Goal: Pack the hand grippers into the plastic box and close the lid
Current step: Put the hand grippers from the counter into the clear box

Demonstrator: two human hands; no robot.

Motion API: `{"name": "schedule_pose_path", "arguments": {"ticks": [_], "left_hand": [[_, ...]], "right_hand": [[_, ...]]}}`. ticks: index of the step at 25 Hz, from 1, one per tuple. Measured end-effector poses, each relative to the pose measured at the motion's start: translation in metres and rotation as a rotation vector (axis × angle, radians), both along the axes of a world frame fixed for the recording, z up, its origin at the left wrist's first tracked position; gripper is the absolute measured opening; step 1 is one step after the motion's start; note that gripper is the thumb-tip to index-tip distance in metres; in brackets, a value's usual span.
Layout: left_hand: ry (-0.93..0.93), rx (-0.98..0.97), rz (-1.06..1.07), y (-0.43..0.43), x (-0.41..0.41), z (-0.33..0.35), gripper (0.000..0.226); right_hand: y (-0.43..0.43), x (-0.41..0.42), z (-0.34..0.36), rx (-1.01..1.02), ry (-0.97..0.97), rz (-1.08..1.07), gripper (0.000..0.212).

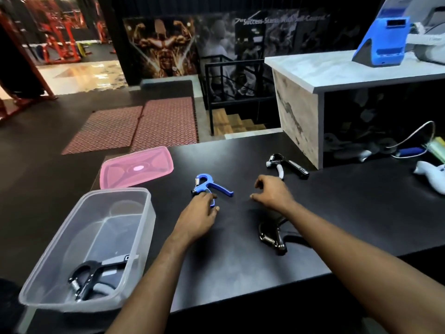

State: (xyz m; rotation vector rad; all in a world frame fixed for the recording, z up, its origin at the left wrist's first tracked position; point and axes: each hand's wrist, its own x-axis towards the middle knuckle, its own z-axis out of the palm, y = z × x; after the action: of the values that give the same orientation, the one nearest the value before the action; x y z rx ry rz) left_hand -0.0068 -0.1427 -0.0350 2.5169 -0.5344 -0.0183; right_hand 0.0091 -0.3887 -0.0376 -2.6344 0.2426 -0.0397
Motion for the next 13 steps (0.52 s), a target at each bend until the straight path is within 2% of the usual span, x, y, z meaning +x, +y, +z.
{"name": "schedule_pose_path", "arguments": {"ticks": [4,6,10,13], "left_hand": [[0.021,-0.022,-0.016,-0.029,0.036,-0.003,0.031],[0.013,-0.039,-0.031,-0.044,0.06,-0.008,0.036],[0.026,-0.007,-0.107,-0.07,0.107,-0.02,0.04],[0.037,0.02,-0.143,-0.082,0.134,-0.03,0.04]], "right_hand": [[-0.031,0.043,0.004,-0.077,0.0,-0.092,0.053],[-0.046,0.062,0.001,-0.145,0.027,-0.151,0.064],[-0.078,0.09,-0.013,-0.16,0.15,-0.266,0.089],[-0.097,0.103,-0.022,-0.197,0.252,-0.359,0.098]]}}
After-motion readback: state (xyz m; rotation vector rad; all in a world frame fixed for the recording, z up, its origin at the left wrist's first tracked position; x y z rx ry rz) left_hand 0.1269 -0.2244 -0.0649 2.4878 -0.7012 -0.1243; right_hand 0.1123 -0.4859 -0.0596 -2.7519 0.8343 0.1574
